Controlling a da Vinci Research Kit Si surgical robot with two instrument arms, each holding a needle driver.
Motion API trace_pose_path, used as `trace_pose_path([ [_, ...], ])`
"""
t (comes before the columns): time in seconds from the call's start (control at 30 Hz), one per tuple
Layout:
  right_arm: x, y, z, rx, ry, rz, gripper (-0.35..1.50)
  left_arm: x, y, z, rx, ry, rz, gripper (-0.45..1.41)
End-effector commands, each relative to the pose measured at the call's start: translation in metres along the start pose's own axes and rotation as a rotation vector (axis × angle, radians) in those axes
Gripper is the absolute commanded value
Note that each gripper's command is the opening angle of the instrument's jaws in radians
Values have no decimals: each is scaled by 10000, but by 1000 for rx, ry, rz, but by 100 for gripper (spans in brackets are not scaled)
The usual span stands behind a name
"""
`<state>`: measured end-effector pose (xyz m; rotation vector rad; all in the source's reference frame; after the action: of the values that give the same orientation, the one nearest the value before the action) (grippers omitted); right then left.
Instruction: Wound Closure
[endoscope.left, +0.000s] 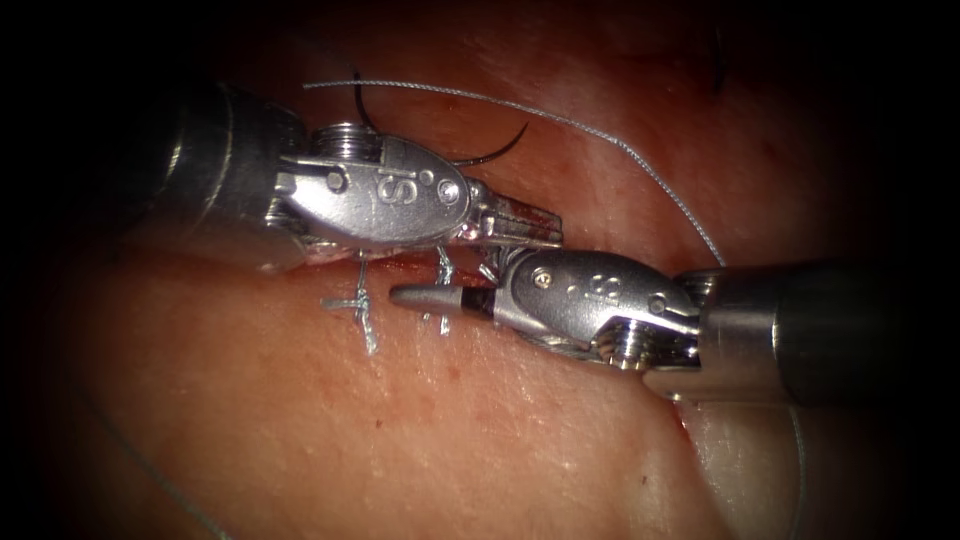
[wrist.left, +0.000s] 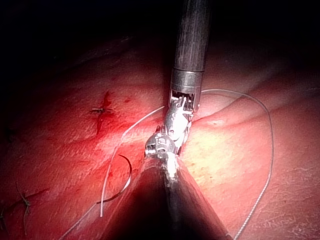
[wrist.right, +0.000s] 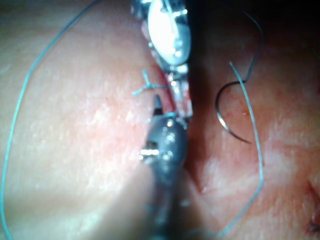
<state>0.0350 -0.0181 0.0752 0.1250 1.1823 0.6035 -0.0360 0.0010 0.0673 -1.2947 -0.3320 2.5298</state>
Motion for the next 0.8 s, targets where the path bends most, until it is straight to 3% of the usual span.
trace_pose_path([
  [0.03, -3, -1, 8, 0, 1, 0, 121, -1, -1, 8, 1, 2, 1, -45],
  [0.1, -4, -1, 8, 1, 2, 0, 96, 0, -1, 8, 1, 1, 1, -45],
  [0.13, -5, -1, 5, 16, -16, -1, -3, 0, -1, 8, 1, 1, 1, -45],
  [0.17, -5, 0, 4, 18, -24, -1, -35, 0, -1, 8, 1, 1, 0, -45],
  [0.37, -2, 8, -4, 26, -19, 2, -35, 1, -3, 5, -2, 2, 0, -45],
  [0.4, -2, 8, -4, 26, -16, 2, -33, 1, -3, 4, -4, 3, 0, -45],
  [0.47, -2, 7, -5, 28, -13, 2, 63, 2, -6, -1, -5, 6, -2, -45],
  [0.5, 1, 5, -10, 14, -3, 45, 120, 3, -9, -10, 5, 9, 0, -45],
  [0.6, 10, -1, -22, -3, 14, 80, 145, 5, -19, -32, 29, 14, 2, -45],
  [0.8, 26, -11, -64, 1, 11, 92, 148, 1, -35, -69, 66, 15, -4, -45],
])
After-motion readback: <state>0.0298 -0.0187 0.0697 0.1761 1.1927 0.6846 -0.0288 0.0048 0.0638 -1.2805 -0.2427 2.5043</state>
